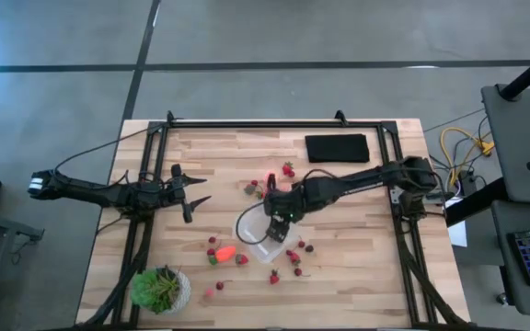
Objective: Pick and placing Produce into tupperware
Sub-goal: Put the red cherry into the transparent container
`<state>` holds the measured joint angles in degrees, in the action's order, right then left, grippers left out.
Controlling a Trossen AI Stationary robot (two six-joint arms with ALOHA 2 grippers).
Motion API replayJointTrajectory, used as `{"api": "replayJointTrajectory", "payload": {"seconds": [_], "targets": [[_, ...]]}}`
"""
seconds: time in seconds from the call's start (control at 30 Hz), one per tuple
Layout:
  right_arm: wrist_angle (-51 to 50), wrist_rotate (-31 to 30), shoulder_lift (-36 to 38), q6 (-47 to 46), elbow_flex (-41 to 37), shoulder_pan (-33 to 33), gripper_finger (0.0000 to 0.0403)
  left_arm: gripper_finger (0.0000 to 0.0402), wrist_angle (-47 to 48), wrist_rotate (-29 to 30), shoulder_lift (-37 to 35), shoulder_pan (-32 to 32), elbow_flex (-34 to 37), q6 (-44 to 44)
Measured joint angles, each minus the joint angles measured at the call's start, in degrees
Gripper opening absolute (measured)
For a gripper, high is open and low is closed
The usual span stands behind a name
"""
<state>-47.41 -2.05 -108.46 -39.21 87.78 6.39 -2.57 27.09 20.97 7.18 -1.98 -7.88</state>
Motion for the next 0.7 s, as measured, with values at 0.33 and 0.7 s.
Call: {"api": "replayJointTrajectory", "payload": {"seconds": [0.33,0.7], "targets": [[-12.28,1.21,0.26,2.06,0.74,-17.36,0.0273,0.0242,0.07,-0.02,-0.02,0.0,0.0,0.0],[-7.74,2.88,-5.3,8.31,-0.28,-25.64,0.0251,0.0242,0.04,0.0,0.0,0.02,0.0,0.02]]}}
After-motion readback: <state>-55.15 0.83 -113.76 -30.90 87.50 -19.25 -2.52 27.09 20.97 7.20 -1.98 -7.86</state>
